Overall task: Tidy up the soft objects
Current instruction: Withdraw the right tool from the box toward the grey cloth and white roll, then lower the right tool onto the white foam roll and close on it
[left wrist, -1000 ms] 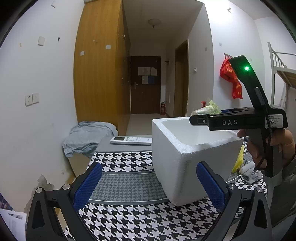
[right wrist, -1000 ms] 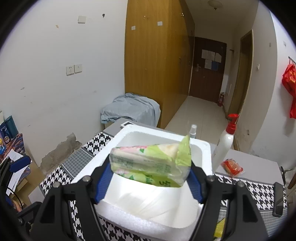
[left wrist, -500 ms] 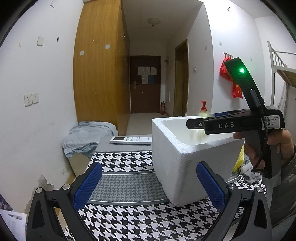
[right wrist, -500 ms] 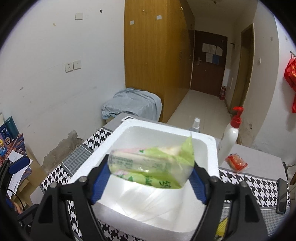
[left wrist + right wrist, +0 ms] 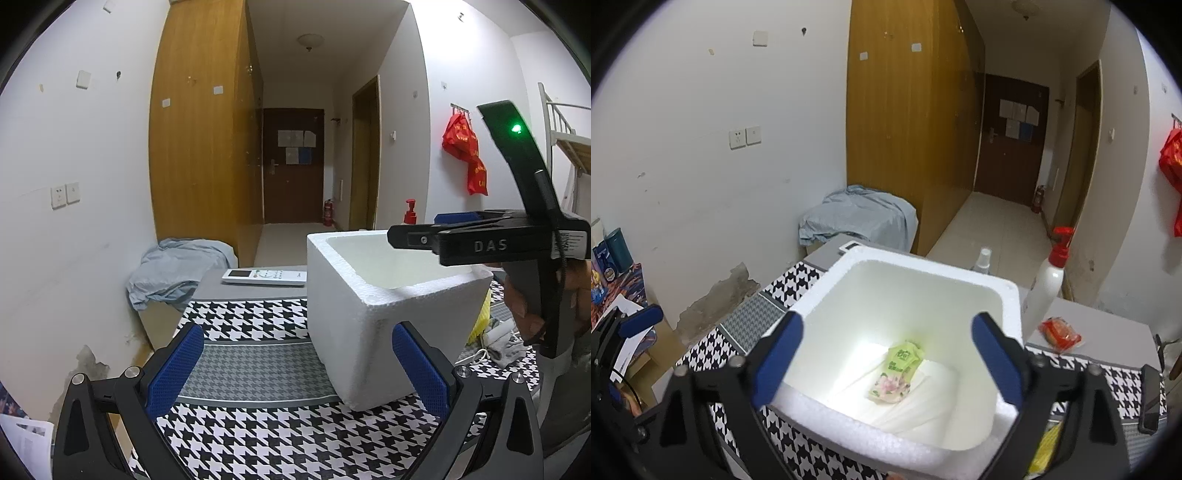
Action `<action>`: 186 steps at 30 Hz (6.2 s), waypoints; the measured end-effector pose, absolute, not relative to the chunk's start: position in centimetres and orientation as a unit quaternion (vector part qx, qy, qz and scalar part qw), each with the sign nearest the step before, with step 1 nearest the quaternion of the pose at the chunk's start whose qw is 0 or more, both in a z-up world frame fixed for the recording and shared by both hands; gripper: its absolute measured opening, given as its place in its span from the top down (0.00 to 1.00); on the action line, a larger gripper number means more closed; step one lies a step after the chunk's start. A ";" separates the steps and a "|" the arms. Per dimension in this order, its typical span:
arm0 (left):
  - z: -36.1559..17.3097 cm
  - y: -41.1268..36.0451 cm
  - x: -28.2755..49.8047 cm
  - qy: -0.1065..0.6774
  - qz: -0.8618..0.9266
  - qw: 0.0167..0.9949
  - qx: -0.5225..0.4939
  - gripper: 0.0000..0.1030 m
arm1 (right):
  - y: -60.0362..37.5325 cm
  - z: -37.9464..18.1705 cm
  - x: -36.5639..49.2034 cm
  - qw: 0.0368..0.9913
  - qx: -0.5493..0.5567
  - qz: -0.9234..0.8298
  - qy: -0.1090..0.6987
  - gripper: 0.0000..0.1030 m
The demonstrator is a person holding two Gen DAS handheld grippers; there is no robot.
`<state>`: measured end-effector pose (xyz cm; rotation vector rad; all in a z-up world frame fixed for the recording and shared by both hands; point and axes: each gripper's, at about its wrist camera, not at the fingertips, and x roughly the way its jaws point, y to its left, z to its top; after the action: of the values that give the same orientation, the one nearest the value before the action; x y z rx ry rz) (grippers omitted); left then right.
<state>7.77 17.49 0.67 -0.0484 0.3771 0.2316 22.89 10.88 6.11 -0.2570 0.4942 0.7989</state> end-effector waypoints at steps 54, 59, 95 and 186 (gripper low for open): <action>4.1 10.4 7.1 0.142 0.047 0.988 -0.033 0.01 | -3.4 7.8 15.3 0.928 -0.037 0.336 0.159 0.01; 3.8 9.7 6.8 0.121 0.060 0.990 -0.041 0.01 | -4.7 7.2 14.7 0.928 -0.034 0.336 0.156 0.01; -0.8 1.4 12.2 0.178 -0.028 0.983 -0.036 0.01 | -12.8 1.1 16.3 0.942 -0.046 0.289 0.163 0.01; -5.0 -4.6 21.2 0.277 -0.044 0.960 -0.006 0.01 | -12.6 -6.0 29.8 0.809 -0.139 0.451 0.352 0.56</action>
<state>21.24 -4.63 -5.04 -0.0122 0.5614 -0.0888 29.85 -12.57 -6.04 -0.2968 0.7528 0.9634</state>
